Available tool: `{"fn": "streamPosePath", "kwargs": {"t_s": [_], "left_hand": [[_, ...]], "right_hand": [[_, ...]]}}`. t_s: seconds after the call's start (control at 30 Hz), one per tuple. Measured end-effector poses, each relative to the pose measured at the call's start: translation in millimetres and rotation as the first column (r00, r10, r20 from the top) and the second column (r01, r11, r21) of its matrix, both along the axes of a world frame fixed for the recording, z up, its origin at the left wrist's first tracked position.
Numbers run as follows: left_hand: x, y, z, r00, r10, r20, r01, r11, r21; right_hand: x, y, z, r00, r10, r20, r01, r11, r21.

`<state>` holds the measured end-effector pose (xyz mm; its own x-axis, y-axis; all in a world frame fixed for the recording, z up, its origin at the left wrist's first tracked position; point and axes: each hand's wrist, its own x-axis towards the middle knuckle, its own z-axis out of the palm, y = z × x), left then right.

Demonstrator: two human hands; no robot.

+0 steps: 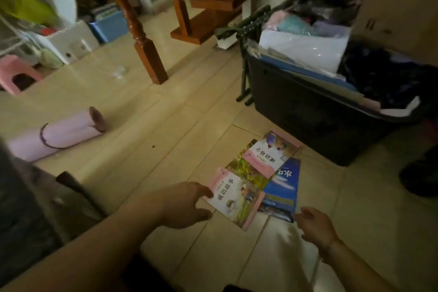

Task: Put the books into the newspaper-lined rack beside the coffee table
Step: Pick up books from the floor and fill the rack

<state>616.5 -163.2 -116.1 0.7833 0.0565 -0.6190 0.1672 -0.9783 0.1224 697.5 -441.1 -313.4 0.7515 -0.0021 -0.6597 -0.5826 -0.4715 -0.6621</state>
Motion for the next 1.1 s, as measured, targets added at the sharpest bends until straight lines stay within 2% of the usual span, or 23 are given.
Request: {"fn": "streamPosePath", "kwargs": {"t_s": [0.1, 0.17, 0.37, 0.5, 0.6, 0.67, 0.77, 0.83, 0.9, 1.0, 1.1], "left_hand": [[35.4, -3.2, -51.3, 0.992, 0.030, -0.122, -0.036, 0.998, -0.045], [46.9, -6.0, -80.9, 0.987, 0.034, -0.154, -0.044, 0.997, -0.060], [38.9, -2.0, -125.2, 0.927, 0.031, -0.373, -0.057, 0.997, -0.059], [33.3, 8.5, -125.7, 0.928, 0.053, -0.368, -0.072, 0.997, -0.039], [34.1, 10.6, -125.0, 0.940, 0.067, -0.336, -0.083, 0.996, -0.033], [34.6, 8.0, -125.5, 0.948, 0.065, -0.312, -0.081, 0.996, -0.039], [31.9, 1.2, -126.8, 0.956, 0.029, -0.293, -0.041, 0.998, -0.037], [29.9, -3.8, -126.8, 0.956, -0.016, -0.292, 0.005, 0.999, -0.039], [29.1, -10.5, -125.1, 0.961, -0.081, -0.266, 0.072, 0.996, -0.045], [31.0, -25.9, -119.5, 0.969, -0.226, -0.100, 0.222, 0.974, -0.042], [37.6, -51.7, -115.1, 0.937, -0.329, 0.119, 0.336, 0.941, -0.047]], "right_hand": [[14.2, -6.9, -63.6, 0.986, -0.131, -0.104, 0.132, 0.991, 0.009], [23.2, -1.6, -82.8, 0.987, -0.133, -0.090, 0.125, 0.988, -0.092], [34.6, 49.2, -103.3, 0.992, -0.127, 0.001, 0.113, 0.884, -0.454], [33.2, 78.7, -108.9, 0.987, -0.159, 0.008, 0.136, 0.813, -0.566], [36.0, 79.4, -108.7, 0.982, -0.188, -0.019, 0.149, 0.833, -0.533], [35.1, 74.7, -106.3, 0.982, -0.186, 0.014, 0.171, 0.870, -0.463], [22.4, 64.7, -102.8, 0.958, -0.267, 0.099, 0.284, 0.928, -0.242], [4.3, 52.3, -99.8, 0.930, -0.332, 0.155, 0.348, 0.934, -0.087], [-18.1, 33.2, -92.7, 0.914, -0.346, 0.213, 0.358, 0.934, -0.019], [-50.9, -0.4, -63.7, 0.883, -0.335, 0.329, 0.378, 0.923, -0.075], [-67.4, -31.9, -22.8, 0.796, -0.368, 0.480, 0.451, 0.890, -0.065]]}}
